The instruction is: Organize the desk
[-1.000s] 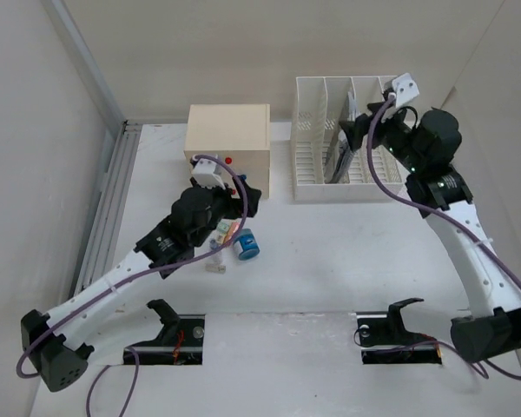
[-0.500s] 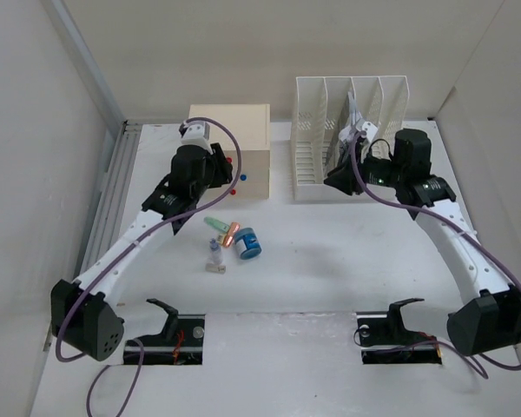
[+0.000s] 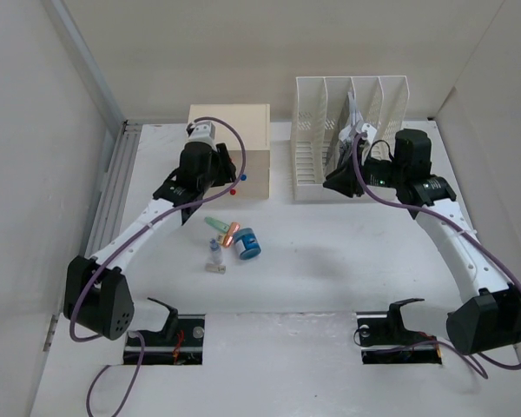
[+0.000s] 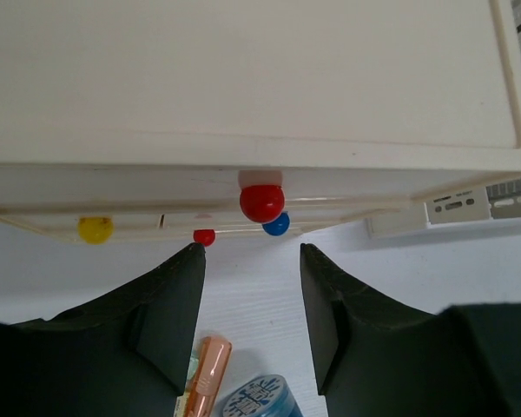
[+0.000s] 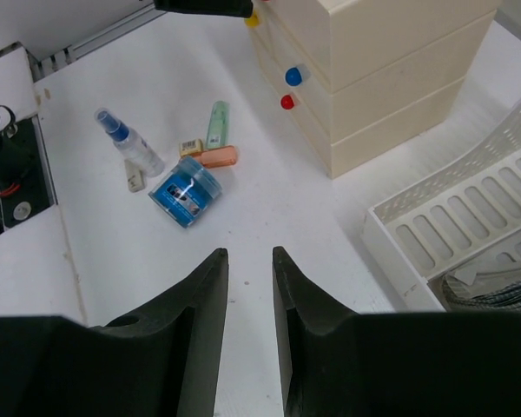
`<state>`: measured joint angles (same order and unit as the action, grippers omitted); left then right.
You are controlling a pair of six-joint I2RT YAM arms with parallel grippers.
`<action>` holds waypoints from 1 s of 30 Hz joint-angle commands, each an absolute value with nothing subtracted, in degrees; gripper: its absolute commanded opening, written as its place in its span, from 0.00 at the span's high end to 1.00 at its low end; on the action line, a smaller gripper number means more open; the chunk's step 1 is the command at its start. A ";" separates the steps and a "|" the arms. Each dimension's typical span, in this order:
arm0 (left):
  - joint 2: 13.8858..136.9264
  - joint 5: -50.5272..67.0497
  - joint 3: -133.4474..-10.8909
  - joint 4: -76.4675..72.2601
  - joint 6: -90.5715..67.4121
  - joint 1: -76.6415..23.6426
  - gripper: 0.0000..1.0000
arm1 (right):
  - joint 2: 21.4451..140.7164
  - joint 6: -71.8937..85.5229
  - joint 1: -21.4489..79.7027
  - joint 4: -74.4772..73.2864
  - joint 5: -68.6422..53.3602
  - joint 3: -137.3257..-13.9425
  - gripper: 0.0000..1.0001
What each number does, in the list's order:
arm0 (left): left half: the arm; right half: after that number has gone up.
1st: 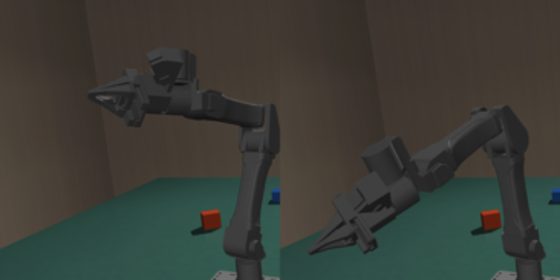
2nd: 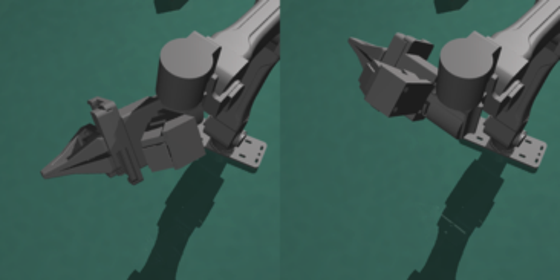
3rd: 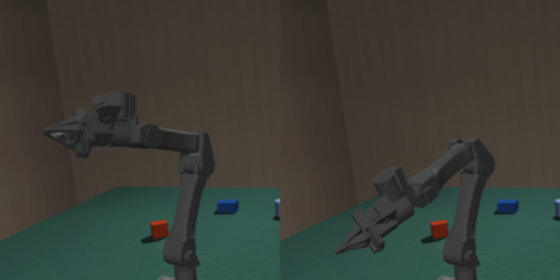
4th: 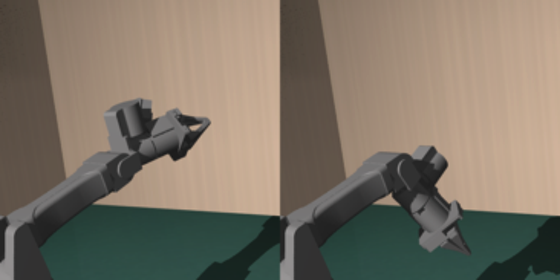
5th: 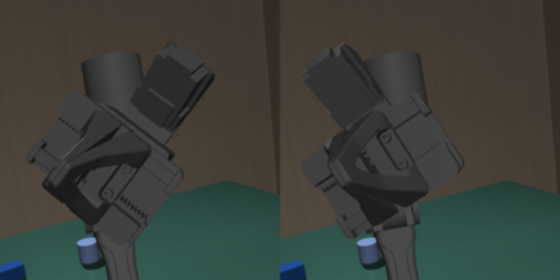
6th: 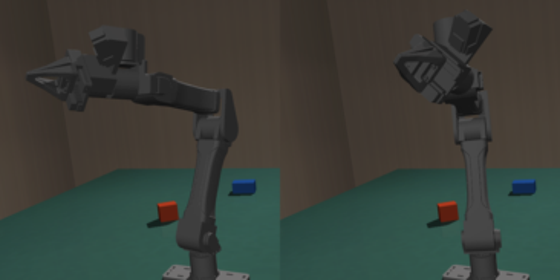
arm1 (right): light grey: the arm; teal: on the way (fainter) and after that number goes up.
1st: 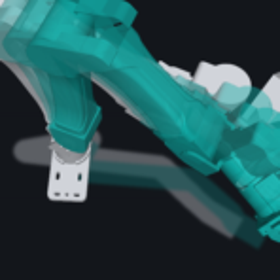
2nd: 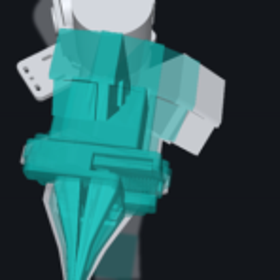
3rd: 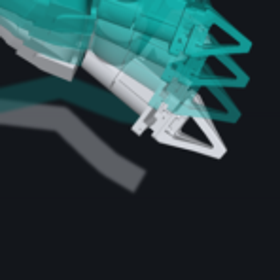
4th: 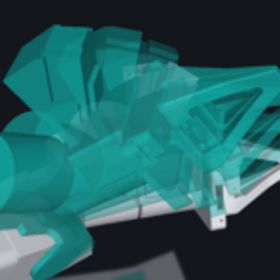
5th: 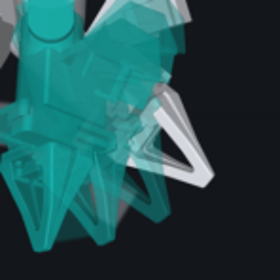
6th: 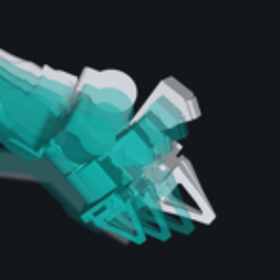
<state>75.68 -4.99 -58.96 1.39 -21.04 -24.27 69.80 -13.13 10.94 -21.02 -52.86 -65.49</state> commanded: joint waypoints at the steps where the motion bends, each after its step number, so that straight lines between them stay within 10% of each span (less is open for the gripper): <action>1: 77.34 -6.94 -60.38 -2.02 -21.62 -24.17 0.55 | 68.99 -14.06 10.72 -20.48 -55.46 -66.88 0.68; 20: 76.99 -15.21 -59.15 -8.53 -22.15 -25.84 0.59 | 68.99 -14.59 10.72 -21.01 -56.51 -66.88 0.68; 30: 77.52 -16.61 -58.63 -8.53 -22.15 -26.89 0.89 | 68.99 -15.12 10.72 -21.01 -56.51 -66.88 0.68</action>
